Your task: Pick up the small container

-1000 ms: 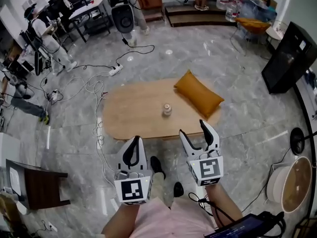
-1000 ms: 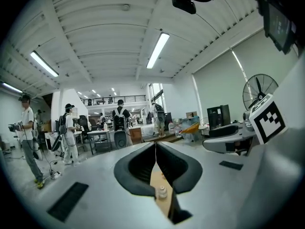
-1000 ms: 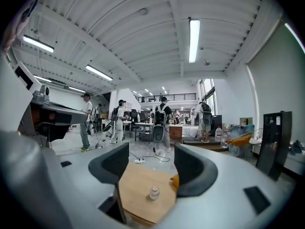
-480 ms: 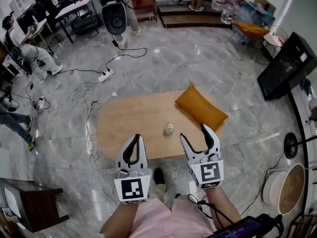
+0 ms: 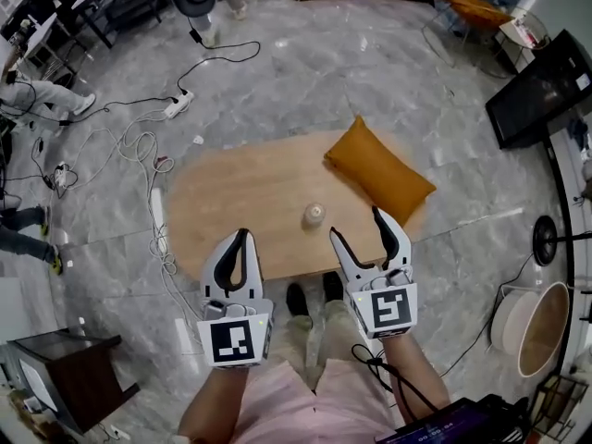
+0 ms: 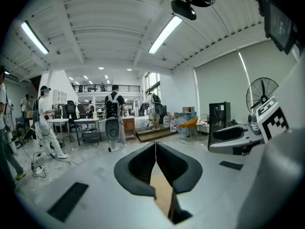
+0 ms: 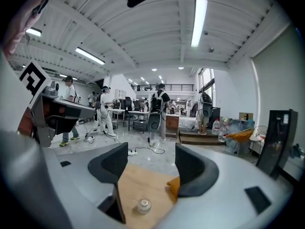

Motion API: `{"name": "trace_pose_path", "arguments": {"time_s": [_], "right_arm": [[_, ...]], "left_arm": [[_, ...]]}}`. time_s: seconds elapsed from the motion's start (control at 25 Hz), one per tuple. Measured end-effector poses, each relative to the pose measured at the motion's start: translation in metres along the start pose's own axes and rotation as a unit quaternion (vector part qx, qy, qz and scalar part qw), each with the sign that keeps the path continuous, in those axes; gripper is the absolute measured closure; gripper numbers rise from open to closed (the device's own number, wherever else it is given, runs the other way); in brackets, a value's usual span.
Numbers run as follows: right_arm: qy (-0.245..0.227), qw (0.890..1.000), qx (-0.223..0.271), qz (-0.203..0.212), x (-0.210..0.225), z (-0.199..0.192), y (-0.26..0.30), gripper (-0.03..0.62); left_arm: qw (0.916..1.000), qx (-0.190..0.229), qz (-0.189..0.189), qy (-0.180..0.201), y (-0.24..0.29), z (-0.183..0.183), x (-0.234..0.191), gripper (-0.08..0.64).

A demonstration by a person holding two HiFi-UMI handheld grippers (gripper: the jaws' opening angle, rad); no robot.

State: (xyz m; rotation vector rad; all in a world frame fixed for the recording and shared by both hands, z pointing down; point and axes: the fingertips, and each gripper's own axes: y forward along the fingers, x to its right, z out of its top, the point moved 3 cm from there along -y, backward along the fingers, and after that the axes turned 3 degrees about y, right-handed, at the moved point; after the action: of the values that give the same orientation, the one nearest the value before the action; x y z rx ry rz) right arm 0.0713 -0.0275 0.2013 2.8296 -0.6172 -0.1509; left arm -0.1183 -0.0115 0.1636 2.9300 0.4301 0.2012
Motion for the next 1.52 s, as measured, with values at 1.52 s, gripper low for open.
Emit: {"name": "trace_pose_path", "arguments": {"time_s": [1.52], "right_arm": [[0.009,0.987,-0.137,0.083,-0.02,-0.253,0.116,0.271]], "left_arm": [[0.9881,-0.149,0.008,-0.038,0.092,-0.233,0.024,0.545]]}}
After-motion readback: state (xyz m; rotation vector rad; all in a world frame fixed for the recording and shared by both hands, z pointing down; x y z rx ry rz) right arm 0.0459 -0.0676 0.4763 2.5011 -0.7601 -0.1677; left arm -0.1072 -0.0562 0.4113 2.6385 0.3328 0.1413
